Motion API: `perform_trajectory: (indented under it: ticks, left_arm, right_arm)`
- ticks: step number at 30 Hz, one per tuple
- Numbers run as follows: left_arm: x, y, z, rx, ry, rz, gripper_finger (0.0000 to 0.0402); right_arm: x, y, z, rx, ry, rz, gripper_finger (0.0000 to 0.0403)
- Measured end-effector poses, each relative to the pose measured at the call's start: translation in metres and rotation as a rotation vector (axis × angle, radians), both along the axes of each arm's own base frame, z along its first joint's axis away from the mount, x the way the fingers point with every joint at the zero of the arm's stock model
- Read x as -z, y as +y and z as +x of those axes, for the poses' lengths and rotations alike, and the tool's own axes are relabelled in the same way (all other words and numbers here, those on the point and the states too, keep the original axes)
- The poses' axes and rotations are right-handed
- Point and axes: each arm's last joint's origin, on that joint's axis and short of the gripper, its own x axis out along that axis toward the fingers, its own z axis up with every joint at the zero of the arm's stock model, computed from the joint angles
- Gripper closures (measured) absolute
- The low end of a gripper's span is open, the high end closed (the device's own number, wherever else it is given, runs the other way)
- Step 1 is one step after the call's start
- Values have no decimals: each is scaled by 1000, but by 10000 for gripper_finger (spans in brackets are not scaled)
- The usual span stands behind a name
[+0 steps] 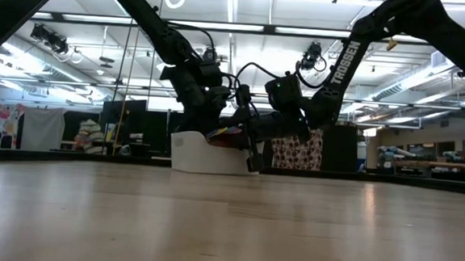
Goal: Nest measuring cups in basket
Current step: Put the stacked measuring cups into the white bin
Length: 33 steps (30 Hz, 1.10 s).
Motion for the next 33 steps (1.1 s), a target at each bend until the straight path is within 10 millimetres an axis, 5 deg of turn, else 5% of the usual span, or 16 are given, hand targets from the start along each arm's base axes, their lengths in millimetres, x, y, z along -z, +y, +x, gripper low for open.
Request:
perform_trajectory:
  ticks: [17, 25, 33]
  left_arm:
    - [-5, -3, -2, -22, 59, -43, 285]
    - [-12, -4, -4, -1, 150, 13, 285]
    - [-9, -9, -1, 52, 155, 25, 285]
  right_arm:
    - [-6, 4, 1, -110, -64, 59, 334]
    - [-4, 11, 7, -31, -28, 68, 332]
    - [-7, 12, 8, -14, -25, 60, 214]
